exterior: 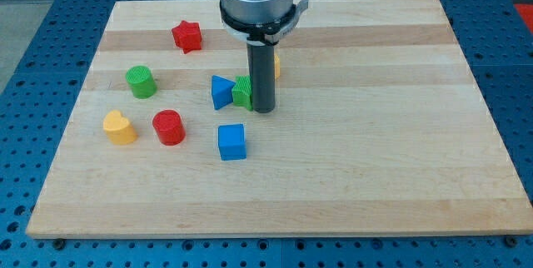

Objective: Move the blue cube below the green star

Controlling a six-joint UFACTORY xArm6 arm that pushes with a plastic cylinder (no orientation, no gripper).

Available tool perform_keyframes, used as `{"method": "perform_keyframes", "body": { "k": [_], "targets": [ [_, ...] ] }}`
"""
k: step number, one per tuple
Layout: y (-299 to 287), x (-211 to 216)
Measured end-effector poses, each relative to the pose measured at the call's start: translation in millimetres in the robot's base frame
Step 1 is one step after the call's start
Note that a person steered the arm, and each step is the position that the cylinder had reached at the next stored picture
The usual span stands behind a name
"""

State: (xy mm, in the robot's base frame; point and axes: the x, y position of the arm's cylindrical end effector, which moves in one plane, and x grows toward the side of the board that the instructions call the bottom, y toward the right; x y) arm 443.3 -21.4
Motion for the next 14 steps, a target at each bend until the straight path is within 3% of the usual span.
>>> {"method": "perform_keyframes", "body": {
  "k": [3,4,5,6,8,9,14],
  "targets": [
    [5,6],
    [35,35],
    [26,98],
    [6,130],
    [-48,119],
    [-48,91],
    [-34,51]
  ]
}}
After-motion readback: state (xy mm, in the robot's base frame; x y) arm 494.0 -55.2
